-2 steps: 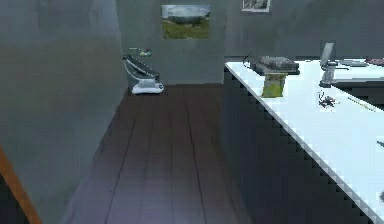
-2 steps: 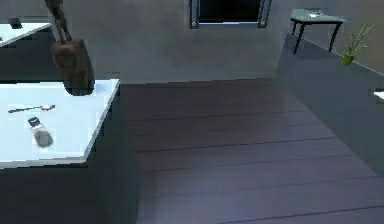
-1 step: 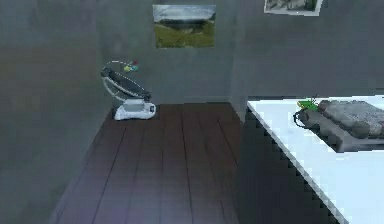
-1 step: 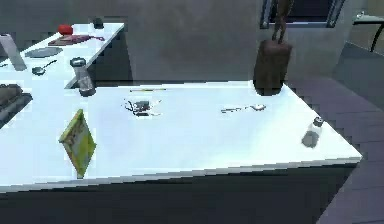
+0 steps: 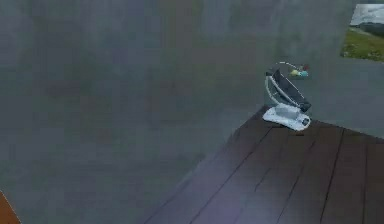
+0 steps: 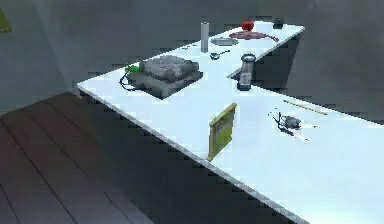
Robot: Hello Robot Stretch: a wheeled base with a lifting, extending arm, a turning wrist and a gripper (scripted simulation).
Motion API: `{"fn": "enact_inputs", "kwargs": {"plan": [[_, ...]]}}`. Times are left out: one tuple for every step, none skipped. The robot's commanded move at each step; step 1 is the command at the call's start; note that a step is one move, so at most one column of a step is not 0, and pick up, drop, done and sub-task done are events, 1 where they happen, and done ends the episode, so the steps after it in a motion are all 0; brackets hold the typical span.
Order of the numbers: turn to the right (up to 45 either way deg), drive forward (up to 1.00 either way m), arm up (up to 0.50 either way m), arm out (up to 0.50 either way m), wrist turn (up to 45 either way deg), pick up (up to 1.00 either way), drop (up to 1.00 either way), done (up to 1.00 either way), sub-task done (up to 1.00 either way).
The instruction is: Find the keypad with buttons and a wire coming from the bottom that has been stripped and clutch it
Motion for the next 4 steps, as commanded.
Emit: {"fn": "enact_inputs", "kwargs": {"plan": [[-45.0, 0.0, 0.0, 0.0, 0.0, 0.0, 0.0, 0.0, 0.0], [-45.0, 0.0, 0.0, 0.0, 0.0, 0.0, 0.0, 0.0, 0.0], [-45.0, 0.0, 0.0, 0.0, 0.0, 0.0, 0.0, 0.0, 0.0], [-24.0, 0.0, 0.0, 0.0, 0.0, 0.0, 0.0, 0.0, 0.0]]}}
